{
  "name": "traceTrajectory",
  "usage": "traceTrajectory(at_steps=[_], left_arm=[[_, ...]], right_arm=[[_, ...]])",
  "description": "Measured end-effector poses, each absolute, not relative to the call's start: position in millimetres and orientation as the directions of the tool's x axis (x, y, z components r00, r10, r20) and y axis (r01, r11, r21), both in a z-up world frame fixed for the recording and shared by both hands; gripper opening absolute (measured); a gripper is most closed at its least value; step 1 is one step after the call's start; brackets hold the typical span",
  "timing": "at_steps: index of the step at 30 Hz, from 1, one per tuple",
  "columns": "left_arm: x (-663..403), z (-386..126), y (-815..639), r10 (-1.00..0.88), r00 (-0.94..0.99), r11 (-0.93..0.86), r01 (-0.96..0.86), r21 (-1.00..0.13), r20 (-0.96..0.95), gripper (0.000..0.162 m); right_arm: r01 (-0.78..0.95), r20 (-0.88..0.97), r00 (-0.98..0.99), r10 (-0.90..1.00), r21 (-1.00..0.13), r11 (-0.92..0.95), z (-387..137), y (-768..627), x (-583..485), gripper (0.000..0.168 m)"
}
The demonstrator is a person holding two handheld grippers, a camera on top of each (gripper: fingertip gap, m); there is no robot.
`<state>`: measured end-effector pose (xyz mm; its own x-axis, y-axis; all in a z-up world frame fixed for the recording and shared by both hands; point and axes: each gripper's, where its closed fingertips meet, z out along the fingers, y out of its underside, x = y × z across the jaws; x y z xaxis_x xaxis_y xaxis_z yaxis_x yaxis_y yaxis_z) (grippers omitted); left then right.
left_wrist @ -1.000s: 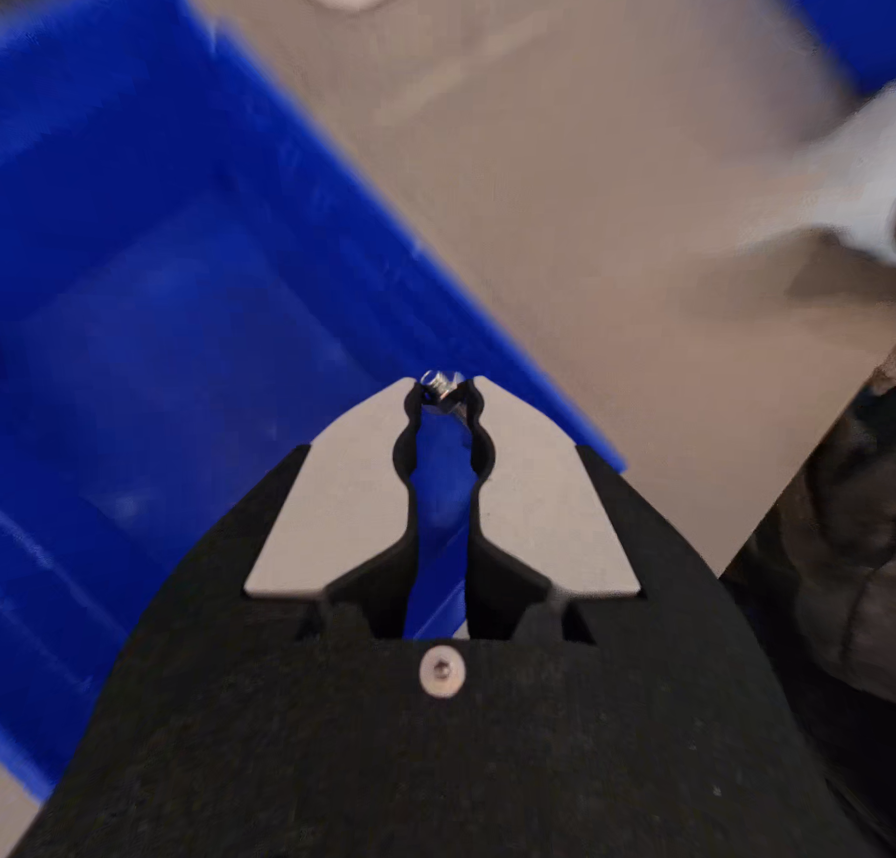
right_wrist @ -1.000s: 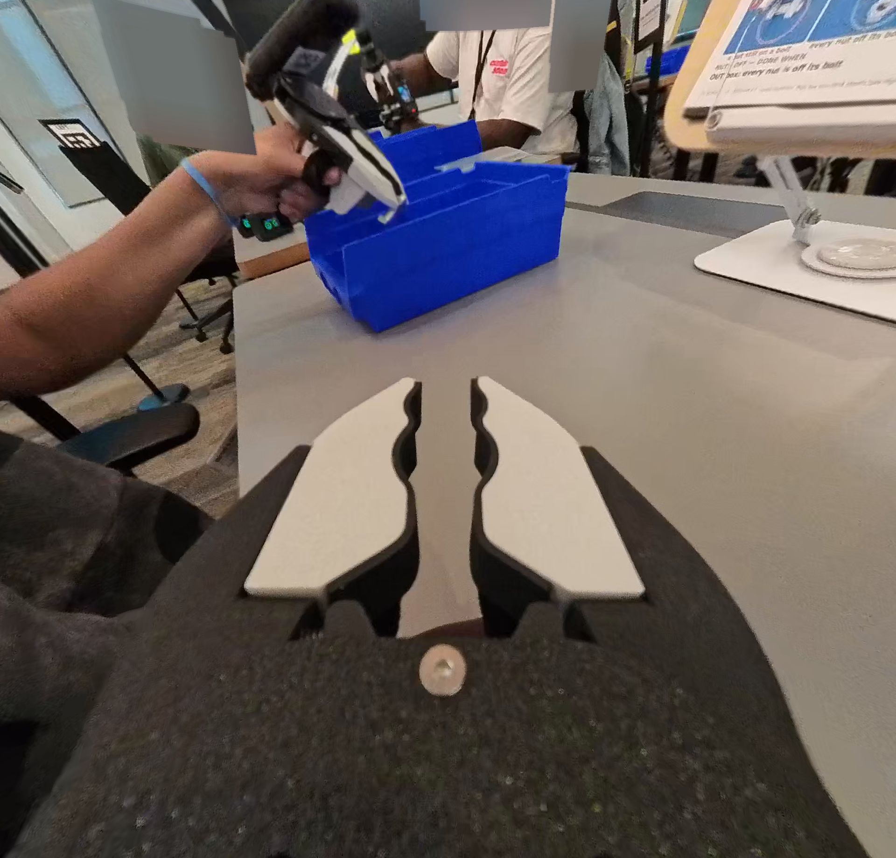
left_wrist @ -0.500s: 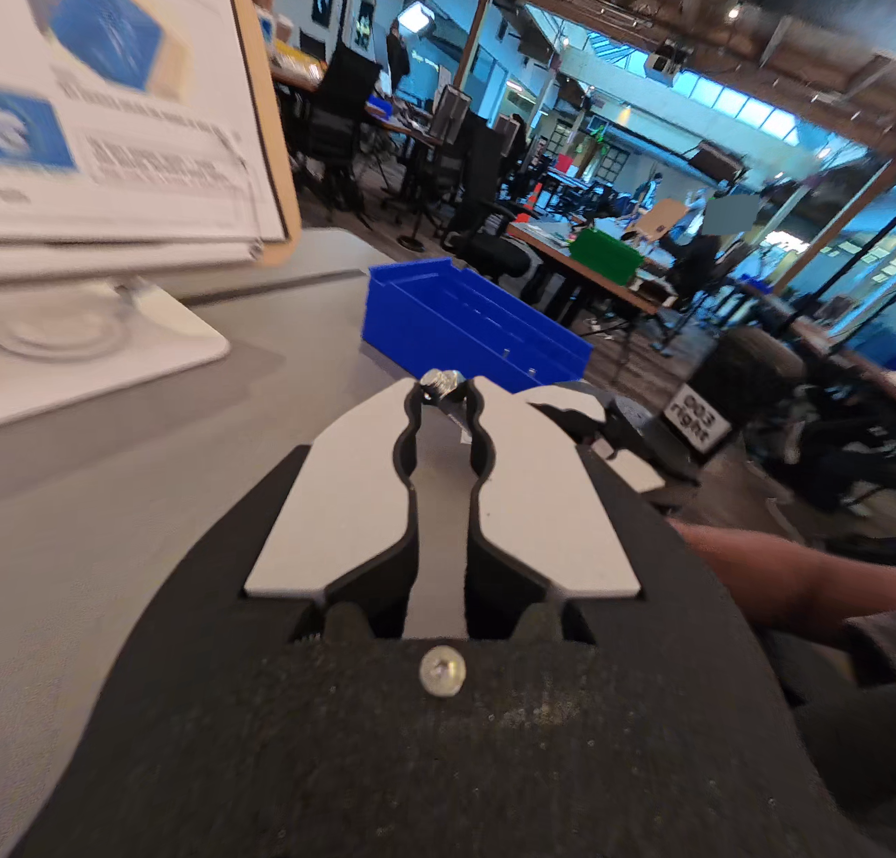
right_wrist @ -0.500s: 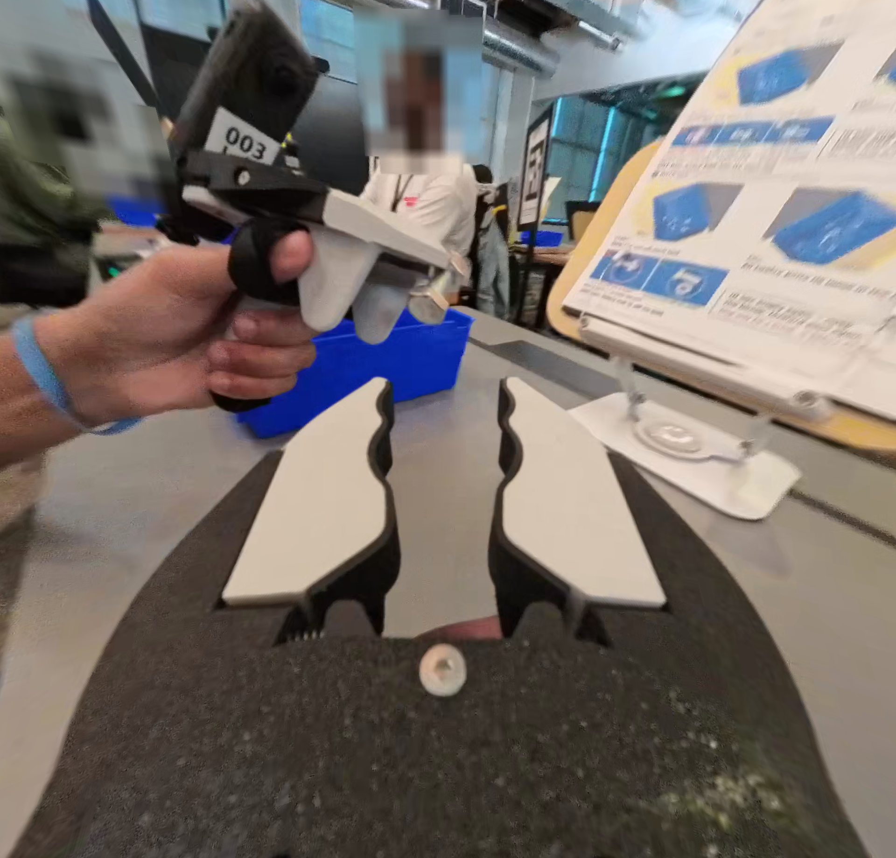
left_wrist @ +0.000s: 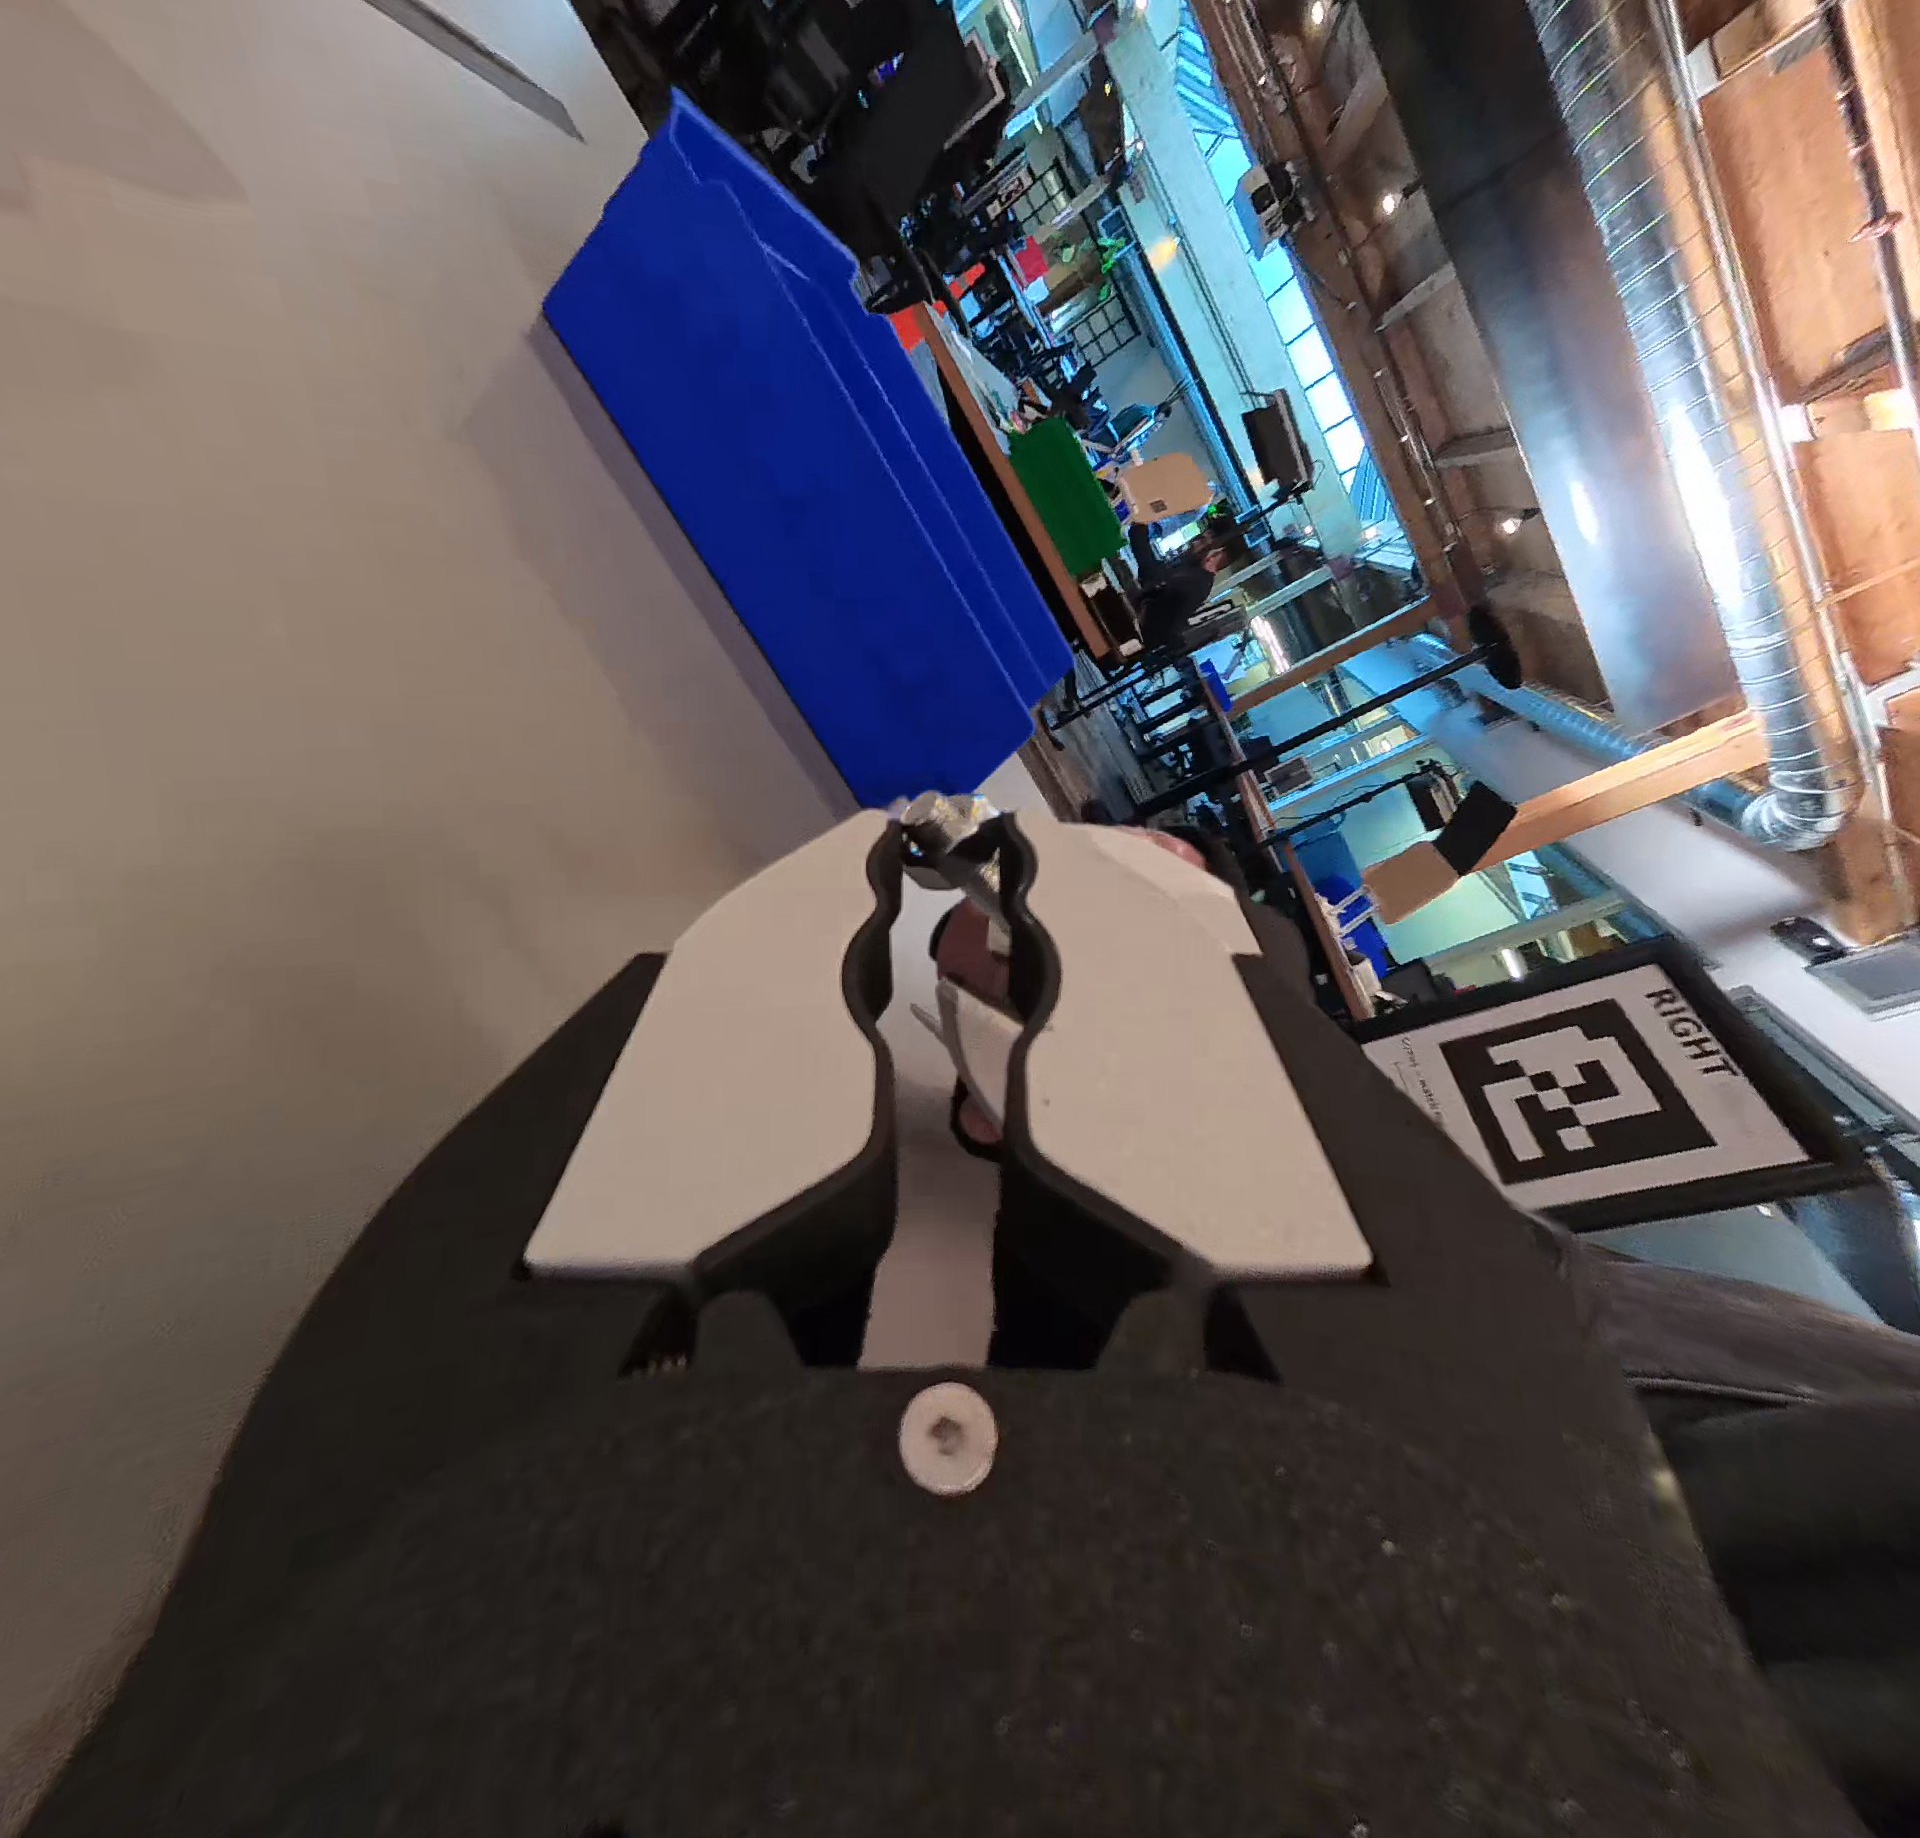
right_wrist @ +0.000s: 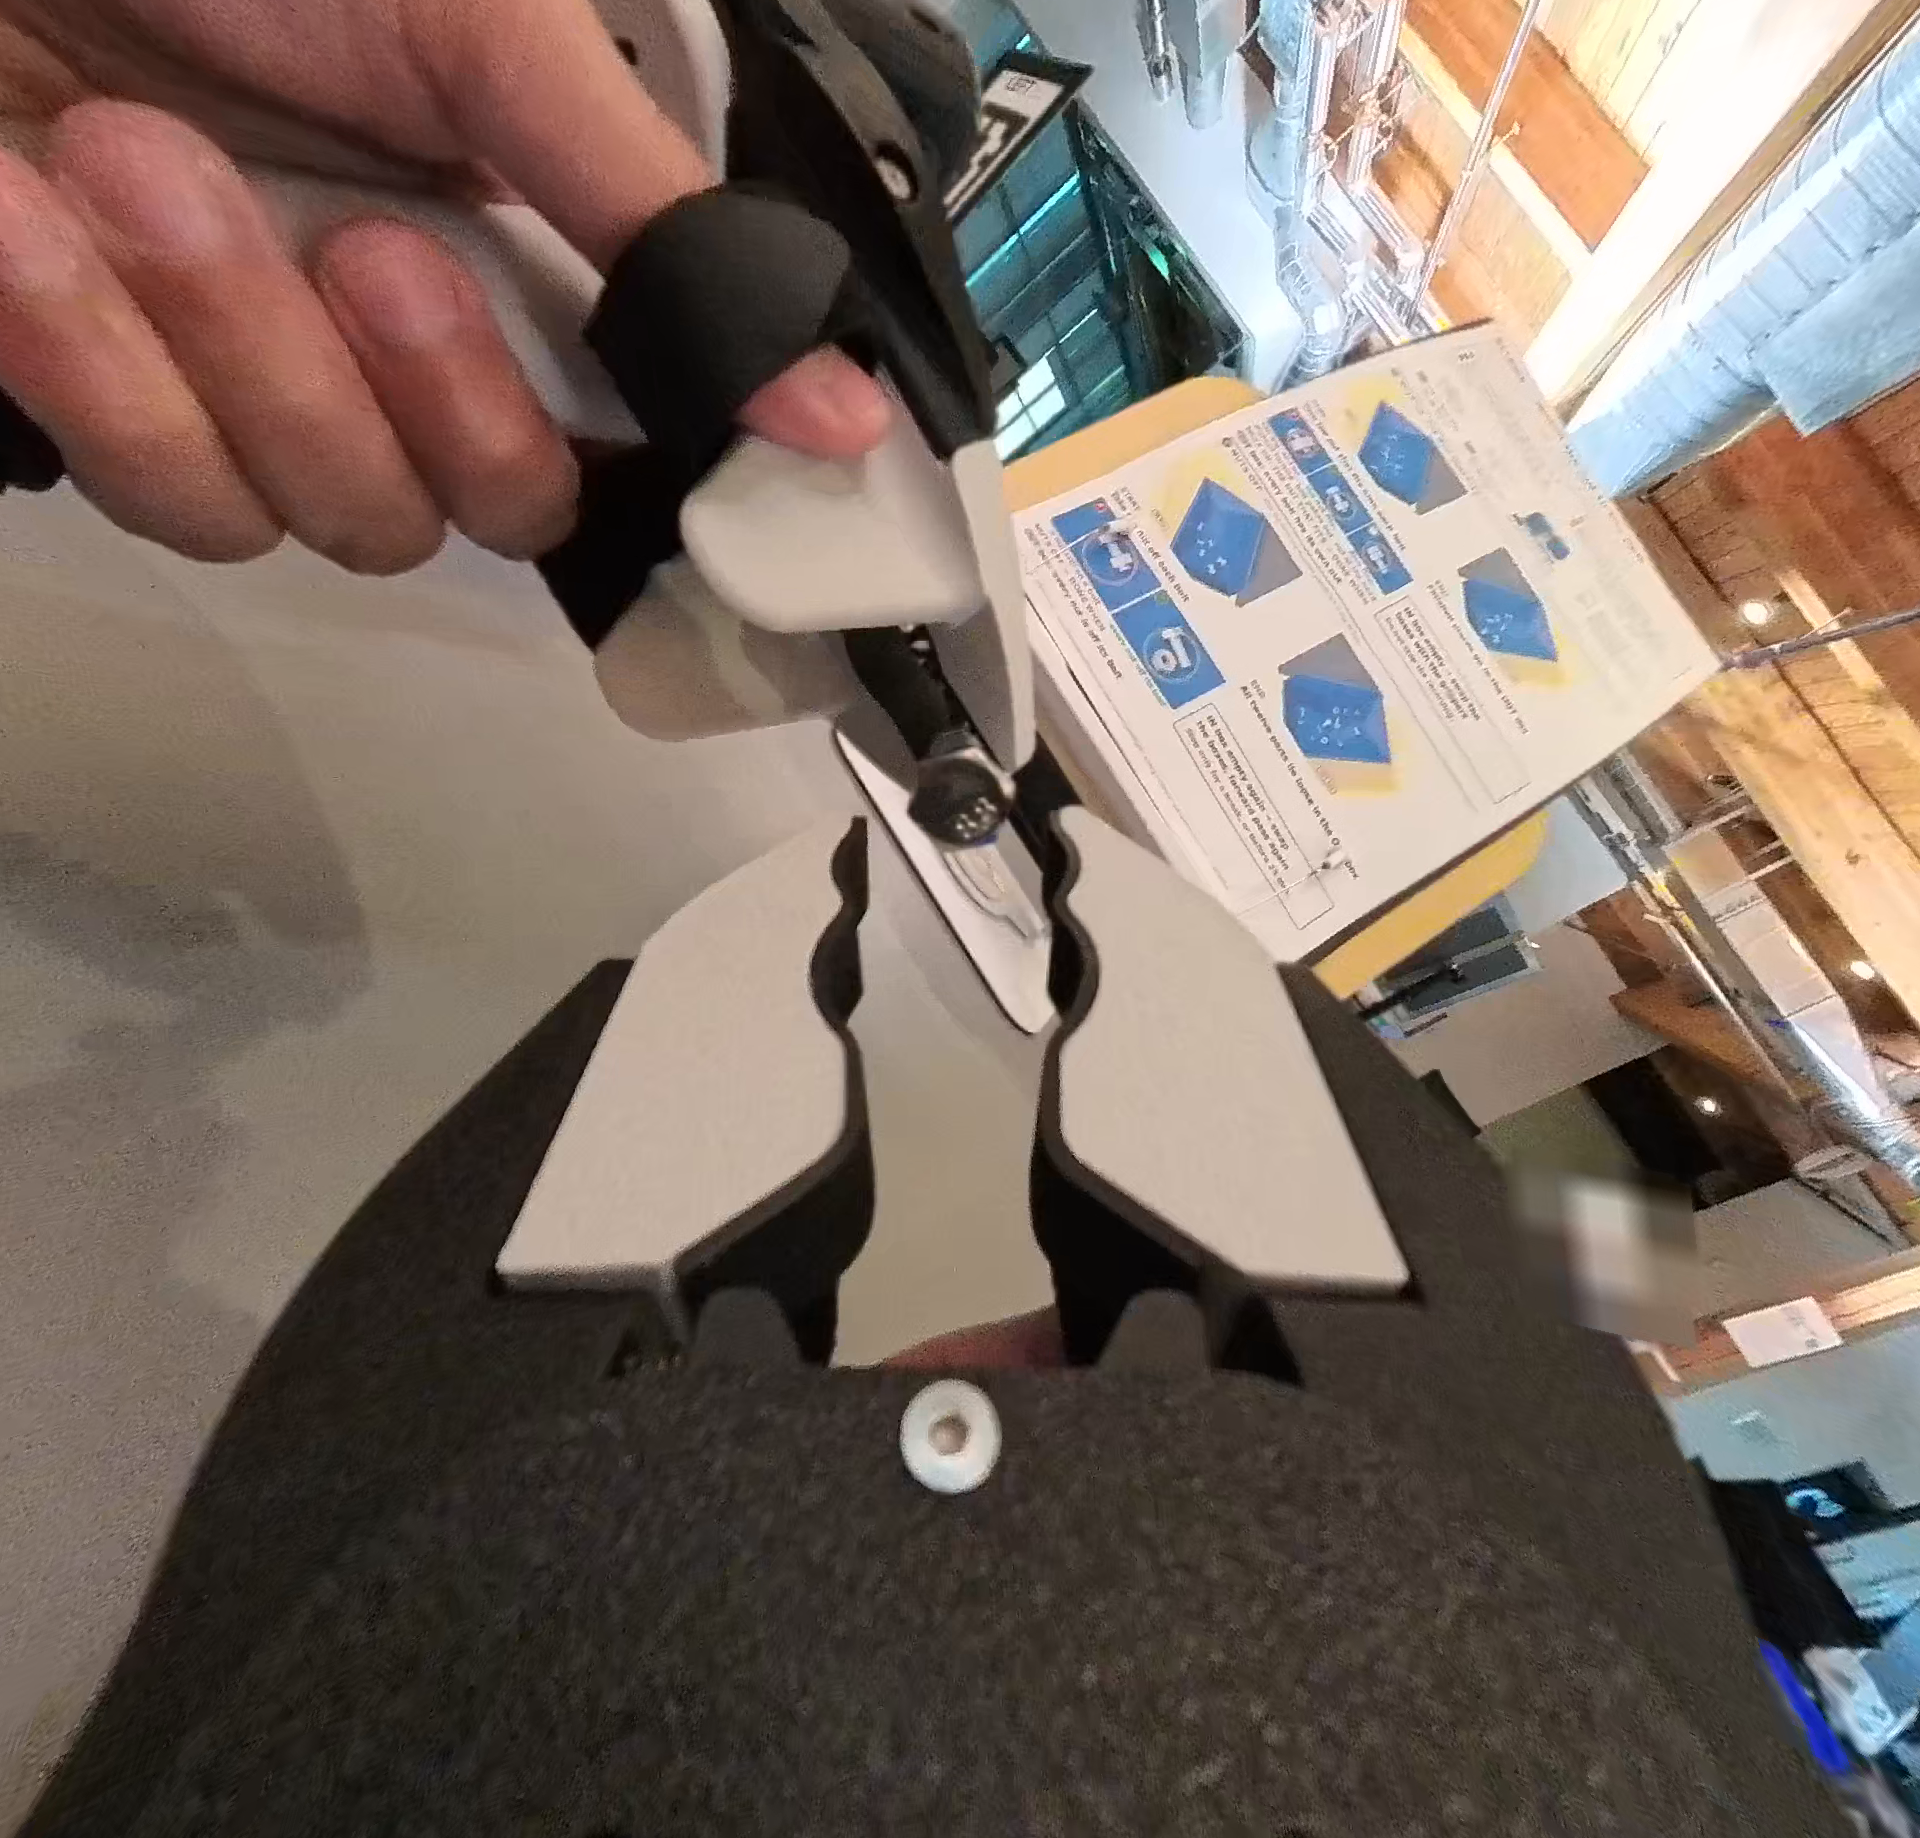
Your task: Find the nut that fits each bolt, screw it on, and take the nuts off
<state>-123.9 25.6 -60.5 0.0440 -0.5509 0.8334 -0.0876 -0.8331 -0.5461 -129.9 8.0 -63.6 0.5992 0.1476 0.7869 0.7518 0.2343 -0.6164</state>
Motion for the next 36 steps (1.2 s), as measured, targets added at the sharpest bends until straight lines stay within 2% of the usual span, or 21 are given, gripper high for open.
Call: traceTrajectory(at_steps=[6, 11, 12, 15, 16, 19, 21, 23, 28, 36], left_arm=[[-118, -67, 19, -0.518, 0.027, -0.851, -0.110, -0.513, 0.855, 0.017], [-116, -60, 14, -0.513, -0.057, -0.849, -0.109, -0.516, 0.856, 0.017], [-117, -57, 12, -0.503, -0.085, -0.852, -0.117, -0.510, 0.860, 0.021], [-126, -42, 6, -0.471, -0.205, -0.855, -0.134, -0.502, 0.858, 0.038], [-129, -38, 4, -0.479, -0.233, -0.845, -0.140, -0.516, 0.847, 0.039], [-133, -39, -5, -0.526, -0.273, -0.792, -0.188, -0.581, 0.805, 0.049], [-133, -42, -18, -0.562, -0.311, -0.735, -0.236, -0.635, 0.766, 0.051], [-132, -40, -31, -0.627, -0.346, -0.659, -0.241, -0.713, 0.697, 0.051], [-134, -32, -27, -0.882, -0.240, -0.392, -0.104, -0.914, 0.405, 0.046], [-128, -56, -45, -0.923, -0.254, -0.239, -0.214, -0.947, 0.291, 0.050]], right_arm=[[0.767, 0.795, 0.588, 0.150, -0.607, 0.209, -65, 9, -128, 0.020], [0.686, 0.721, 0.660, 0.212, -0.693, 0.222, -61, 5, -122, 0.019], [0.648, 0.686, 0.685, 0.245, -0.727, 0.227, -60, 3, -120, 0.019], [0.438, 0.494, 0.746, 0.446, -0.869, 0.230, -58, -5, -121, 0.019], [0.346, 0.400, 0.750, 0.527, -0.916, 0.203, -58, -8, -122, 0.019], [-0.009, 0.065, 0.633, 0.771, -0.996, 0.092, -45, -24, -125, 0.019], [-0.179, -0.109, 0.518, 0.848, -0.984, -0.017, -37, -29, -123, 0.019], [-0.276, -0.218, 0.433, 0.875, -0.956, -0.101, -32, -31, -121, 0.019], [-0.340, -0.355, 0.298, 0.886, -0.907, -0.249, -36, -33, -130, 0.019], [-0.445, -0.462, 0.186, 0.867, -0.827, -0.344, -29, -31, -133, 0.018]])
